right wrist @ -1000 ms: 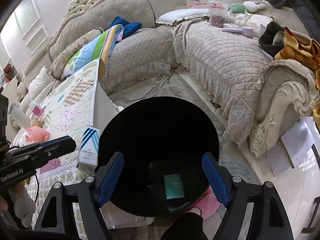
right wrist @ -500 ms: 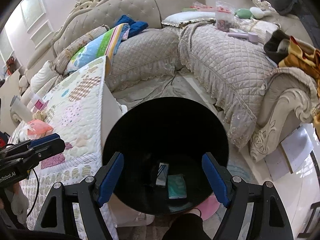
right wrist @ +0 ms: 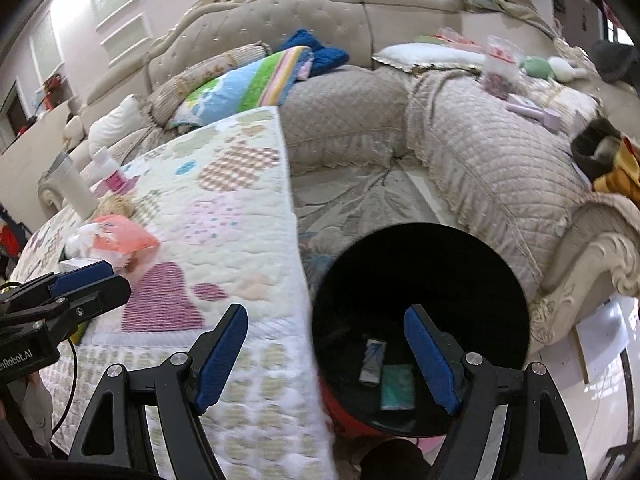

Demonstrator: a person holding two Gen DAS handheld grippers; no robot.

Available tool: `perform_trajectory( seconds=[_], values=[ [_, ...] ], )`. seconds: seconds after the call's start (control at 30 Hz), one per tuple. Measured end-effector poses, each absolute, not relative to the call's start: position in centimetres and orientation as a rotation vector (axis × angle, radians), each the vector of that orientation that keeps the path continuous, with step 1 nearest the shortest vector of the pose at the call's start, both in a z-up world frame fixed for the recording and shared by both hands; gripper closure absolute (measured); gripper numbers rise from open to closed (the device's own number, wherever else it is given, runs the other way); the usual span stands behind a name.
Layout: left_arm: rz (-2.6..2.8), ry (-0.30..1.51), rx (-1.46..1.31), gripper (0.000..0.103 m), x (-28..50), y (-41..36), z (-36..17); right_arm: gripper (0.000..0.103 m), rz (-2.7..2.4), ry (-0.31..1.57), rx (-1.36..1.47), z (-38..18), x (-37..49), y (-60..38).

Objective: Collect trash
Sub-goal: 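Move both tools back over the items on the table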

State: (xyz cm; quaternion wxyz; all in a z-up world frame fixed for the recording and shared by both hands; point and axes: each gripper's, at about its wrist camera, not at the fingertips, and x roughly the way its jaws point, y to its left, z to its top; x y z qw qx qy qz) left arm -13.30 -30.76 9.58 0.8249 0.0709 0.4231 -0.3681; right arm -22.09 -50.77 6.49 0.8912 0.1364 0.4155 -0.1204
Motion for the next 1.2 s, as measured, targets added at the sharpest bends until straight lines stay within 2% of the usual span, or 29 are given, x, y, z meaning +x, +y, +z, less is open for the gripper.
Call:
perform_trajectory(
  seconds=[0.33,0.53,0.73,1.2],
  values=[
    [-0.686,0.868,0.089,0.049,-12.0,-24.5,11.1,0.024,-0.150,0.859,0.254,7.3,-19.0,-45.3],
    [-0.659,0.851,0.020,0.041,-11.4,-20.5,12.0,0.024,-0.102,0.858,0.237,7.9,-17.5,-42.5],
    [-0.620,0.841,0.011,0.040,-10.7,-15.9,12.6,0.023,-0.042,0.863,0.226,8.0,-16.3,-40.3],
    [-0.432,0.886,0.024,0.040,-8.8,-5.0,10.1,0.022,0.108,0.905,0.187,7.3,-12.5,-35.7]
  ],
)
